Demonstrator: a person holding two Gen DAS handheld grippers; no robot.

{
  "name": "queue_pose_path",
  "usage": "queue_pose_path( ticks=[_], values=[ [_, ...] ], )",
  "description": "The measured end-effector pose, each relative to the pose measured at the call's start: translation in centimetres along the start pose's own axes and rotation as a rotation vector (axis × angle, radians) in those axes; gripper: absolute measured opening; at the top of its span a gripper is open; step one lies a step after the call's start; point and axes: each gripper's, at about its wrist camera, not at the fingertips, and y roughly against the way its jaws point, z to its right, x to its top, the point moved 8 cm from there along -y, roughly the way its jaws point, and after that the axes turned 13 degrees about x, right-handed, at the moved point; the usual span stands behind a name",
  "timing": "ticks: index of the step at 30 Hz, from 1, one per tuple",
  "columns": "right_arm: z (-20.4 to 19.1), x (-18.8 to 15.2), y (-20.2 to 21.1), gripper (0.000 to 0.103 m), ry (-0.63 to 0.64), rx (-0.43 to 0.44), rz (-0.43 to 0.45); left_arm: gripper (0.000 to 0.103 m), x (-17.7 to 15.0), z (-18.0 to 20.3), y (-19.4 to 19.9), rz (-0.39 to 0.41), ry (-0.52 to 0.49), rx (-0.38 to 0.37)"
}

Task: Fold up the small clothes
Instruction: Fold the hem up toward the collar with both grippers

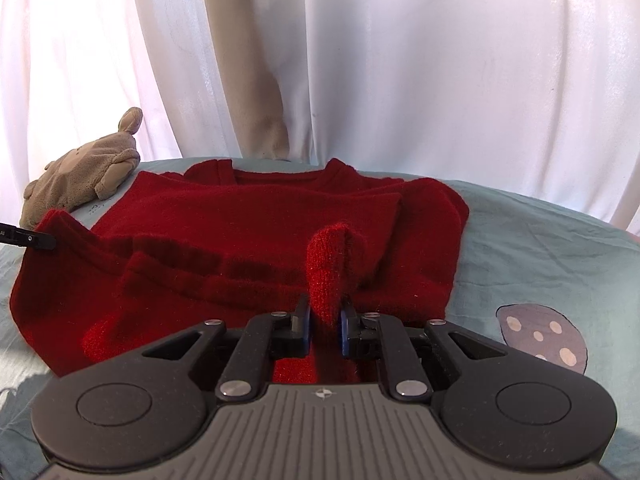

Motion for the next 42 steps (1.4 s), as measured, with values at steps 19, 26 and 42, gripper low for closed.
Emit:
queue_pose_path(
  ticks=[19, 26, 42],
  values=[
    [-1.9, 7.8, 5.0, 0.009, 0.165, -0.101, 0.222, 0.018, 10.4, 0.9, 8.2, 0.277, 0.005, -0.028],
    [2.9, 12.6, 0.9, 0.009, 0.135, -0.240, 0.258, 0.019, 15.4, 2.4, 0.7, 0.267, 0.026, 0.086],
    [10.4, 8.2, -8.4, 0.015, -0.093, -0.189, 0.043, 0.022, 11.2, 1.6, -11.3, 0.003, 0.040, 0.136]
  ],
)
